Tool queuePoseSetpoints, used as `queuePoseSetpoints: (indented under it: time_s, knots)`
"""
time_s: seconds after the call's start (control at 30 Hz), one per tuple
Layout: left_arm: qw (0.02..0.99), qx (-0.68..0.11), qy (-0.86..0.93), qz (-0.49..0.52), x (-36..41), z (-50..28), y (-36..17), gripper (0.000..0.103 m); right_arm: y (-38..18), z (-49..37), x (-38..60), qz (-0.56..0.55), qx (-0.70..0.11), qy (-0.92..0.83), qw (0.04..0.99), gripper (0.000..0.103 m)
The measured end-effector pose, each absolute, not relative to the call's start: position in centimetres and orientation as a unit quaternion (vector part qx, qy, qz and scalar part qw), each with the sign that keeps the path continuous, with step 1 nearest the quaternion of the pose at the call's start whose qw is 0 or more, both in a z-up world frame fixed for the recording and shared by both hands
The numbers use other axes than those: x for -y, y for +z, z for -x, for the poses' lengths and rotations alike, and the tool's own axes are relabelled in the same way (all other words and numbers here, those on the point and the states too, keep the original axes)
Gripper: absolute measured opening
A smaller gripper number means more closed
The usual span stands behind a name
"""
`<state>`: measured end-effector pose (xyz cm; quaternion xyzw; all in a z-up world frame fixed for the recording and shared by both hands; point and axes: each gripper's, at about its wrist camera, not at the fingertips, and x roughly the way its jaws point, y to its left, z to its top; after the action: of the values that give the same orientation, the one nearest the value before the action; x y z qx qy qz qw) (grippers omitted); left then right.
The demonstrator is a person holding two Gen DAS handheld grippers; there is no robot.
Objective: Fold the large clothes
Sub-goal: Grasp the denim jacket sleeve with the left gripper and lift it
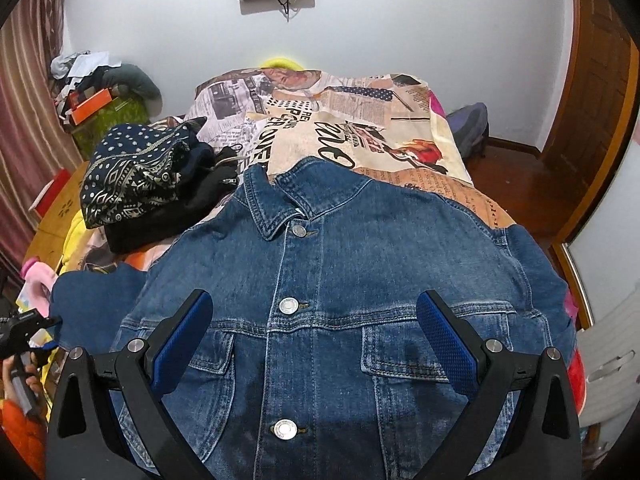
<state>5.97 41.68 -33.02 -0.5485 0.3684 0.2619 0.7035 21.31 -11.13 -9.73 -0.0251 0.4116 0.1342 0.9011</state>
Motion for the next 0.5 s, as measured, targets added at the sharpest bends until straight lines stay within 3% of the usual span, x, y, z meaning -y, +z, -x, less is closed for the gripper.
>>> queuePoseSetpoints:
  time_s: [0.07,0.17,0.5]
  knots:
    - [0.721,-0.372,0.279,0.514,-41.0,-6.6,-31.9,0.028,-9.7,-21.2,11.2,0.026,-0.411,0.134,0.901,0.101]
    - [0.752,-0.388,0.311,0.432,-39.6,-8.4,-29.6,0.016,-9.7,-21.2,11.3,0.025,-0.411,0.134,0.901,0.101]
    - [0.863,-0.313,0.274,0.288,-33.9,-12.3,-17.2,0.011,-9.5,-20.7,12.6,0.017,-0.405,0.135,0.904,0.101]
